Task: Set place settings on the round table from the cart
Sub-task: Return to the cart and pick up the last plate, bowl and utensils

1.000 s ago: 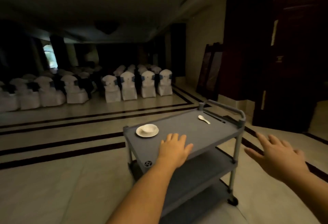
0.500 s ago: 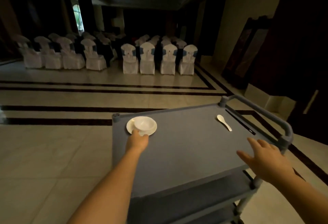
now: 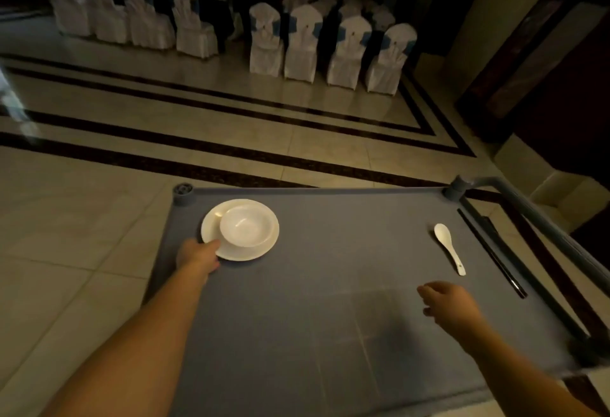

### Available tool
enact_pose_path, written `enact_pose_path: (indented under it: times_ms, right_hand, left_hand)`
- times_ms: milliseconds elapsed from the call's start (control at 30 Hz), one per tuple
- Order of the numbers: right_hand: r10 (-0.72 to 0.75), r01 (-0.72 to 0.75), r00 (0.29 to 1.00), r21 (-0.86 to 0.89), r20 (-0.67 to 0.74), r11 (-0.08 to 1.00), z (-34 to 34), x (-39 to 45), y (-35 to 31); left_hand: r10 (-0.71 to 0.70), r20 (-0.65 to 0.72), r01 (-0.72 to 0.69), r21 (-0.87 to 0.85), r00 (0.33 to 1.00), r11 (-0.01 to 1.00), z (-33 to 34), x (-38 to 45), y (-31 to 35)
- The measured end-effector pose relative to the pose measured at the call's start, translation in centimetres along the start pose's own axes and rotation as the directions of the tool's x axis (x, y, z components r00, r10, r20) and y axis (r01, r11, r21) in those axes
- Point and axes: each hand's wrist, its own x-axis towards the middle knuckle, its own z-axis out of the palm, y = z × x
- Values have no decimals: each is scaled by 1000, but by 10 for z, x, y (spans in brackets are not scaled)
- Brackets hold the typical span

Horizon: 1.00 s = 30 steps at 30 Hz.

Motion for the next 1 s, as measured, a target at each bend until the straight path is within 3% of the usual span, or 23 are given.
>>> enact_pose_path:
  times_ms: [233,500,800,1000]
  right_hand:
    - [61,-59,998,76,-19,995,-19,48,39]
    - [108,-96,993,188,-51,978,-40,104,65]
    - [73,-40,990,256,-122,966,-54,150,83]
    - [-56,73,992,156,-113,985,-62,180,88]
  left_hand:
    - [-23,-64,25,35,998,999,13,25,-11]
    - [-19,-151,51,211,988,976,23,28,-15]
    - [16,-44,-9,138,999,990,96,-61,-21]
    - [43,93,-48,52,995,997,179,-135,-30]
